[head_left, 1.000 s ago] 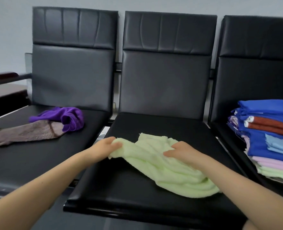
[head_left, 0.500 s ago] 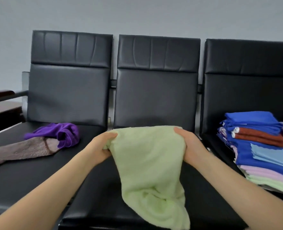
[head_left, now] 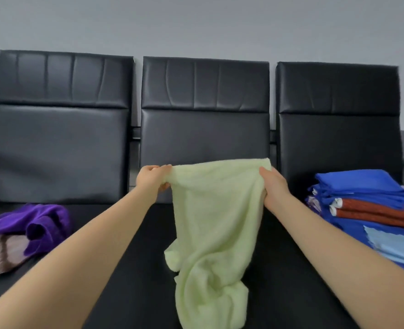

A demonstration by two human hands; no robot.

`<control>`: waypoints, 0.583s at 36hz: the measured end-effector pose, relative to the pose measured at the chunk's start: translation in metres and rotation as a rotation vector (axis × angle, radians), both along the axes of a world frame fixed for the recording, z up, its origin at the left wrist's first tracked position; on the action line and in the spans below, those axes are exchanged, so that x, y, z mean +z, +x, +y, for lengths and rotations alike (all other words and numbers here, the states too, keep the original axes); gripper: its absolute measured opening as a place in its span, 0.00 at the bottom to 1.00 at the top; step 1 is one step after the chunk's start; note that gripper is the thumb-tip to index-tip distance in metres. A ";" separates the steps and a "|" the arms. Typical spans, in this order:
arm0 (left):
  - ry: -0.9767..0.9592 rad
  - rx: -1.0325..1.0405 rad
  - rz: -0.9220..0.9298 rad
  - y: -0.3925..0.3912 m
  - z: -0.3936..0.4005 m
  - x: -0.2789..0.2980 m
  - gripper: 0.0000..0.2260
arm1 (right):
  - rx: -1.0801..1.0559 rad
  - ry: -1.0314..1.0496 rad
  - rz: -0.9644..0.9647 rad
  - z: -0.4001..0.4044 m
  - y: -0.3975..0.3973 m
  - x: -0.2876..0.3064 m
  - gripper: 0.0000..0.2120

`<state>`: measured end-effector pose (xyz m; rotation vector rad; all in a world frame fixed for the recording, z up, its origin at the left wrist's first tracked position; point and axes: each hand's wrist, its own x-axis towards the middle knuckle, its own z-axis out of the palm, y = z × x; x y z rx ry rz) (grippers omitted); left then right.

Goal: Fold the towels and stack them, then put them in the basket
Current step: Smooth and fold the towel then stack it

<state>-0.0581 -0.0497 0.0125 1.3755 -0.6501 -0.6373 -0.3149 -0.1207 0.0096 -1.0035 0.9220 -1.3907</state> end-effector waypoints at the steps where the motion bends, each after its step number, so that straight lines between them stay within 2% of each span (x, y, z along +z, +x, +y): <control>1: -0.004 0.002 0.040 0.002 -0.011 -0.009 0.20 | -0.027 0.030 0.066 -0.010 0.001 -0.015 0.08; 4: 0.074 -0.009 0.008 0.000 -0.026 -0.048 0.28 | 0.004 0.161 0.294 -0.026 -0.003 -0.069 0.10; 6: 0.193 -0.040 -0.059 -0.005 -0.026 -0.078 0.28 | -0.010 0.188 0.506 -0.026 -0.007 -0.095 0.15; 8: 0.331 -0.050 -0.211 -0.010 -0.021 -0.103 0.27 | -0.075 0.140 0.572 -0.023 -0.009 -0.103 0.20; 11: 0.426 -0.022 -0.442 -0.016 -0.005 -0.118 0.20 | -0.068 0.098 0.660 -0.016 -0.009 -0.097 0.22; 14: 0.387 -0.035 -0.498 -0.022 0.013 -0.118 0.03 | -0.067 0.104 0.807 -0.003 -0.014 -0.089 0.26; 16: 0.382 -0.073 -0.497 -0.026 0.027 -0.116 0.07 | -0.060 0.135 0.822 0.009 -0.020 -0.087 0.28; 18: 0.379 -0.110 -0.437 -0.030 0.041 -0.113 0.08 | -0.047 0.182 0.793 0.020 -0.025 -0.086 0.30; 21: 0.348 -0.174 -0.363 -0.039 0.064 -0.110 0.07 | 0.028 0.317 0.571 0.037 -0.033 -0.089 0.27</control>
